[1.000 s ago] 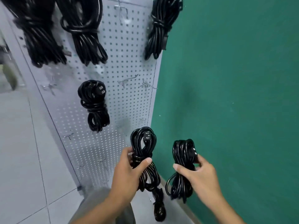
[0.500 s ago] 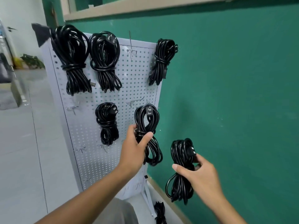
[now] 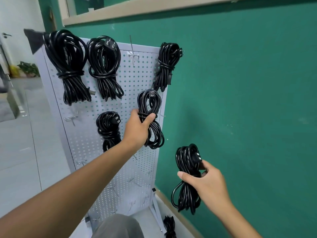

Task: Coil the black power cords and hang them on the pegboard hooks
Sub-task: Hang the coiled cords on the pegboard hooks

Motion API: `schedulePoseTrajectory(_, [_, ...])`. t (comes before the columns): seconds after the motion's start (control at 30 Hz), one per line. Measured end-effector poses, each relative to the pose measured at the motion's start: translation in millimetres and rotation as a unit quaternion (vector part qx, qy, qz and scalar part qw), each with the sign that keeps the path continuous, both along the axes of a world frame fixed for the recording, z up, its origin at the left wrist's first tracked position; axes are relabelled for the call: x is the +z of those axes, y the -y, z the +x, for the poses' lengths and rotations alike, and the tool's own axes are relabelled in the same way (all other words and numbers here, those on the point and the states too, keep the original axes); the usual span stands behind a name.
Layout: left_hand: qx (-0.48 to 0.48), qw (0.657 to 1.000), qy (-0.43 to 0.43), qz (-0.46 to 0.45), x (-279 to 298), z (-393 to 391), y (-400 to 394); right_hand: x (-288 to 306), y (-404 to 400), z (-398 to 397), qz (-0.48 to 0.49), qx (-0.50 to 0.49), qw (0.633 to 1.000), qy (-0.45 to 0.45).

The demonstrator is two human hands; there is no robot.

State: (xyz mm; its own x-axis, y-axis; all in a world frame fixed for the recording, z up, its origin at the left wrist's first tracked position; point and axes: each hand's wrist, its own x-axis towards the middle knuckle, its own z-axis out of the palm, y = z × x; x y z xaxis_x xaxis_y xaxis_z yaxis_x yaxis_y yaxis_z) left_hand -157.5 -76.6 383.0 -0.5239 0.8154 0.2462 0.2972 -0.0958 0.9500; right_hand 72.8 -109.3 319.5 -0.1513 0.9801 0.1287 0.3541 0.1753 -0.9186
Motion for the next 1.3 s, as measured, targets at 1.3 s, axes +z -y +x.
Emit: schedulePoseTrajectory(1.3, [-0.023, 0.977, -0.209, -0.023, -73.4, -16.4, 58.0, 17.7, -125.9, -103.7, 0.188, -0.079, 0.978, 0.037])
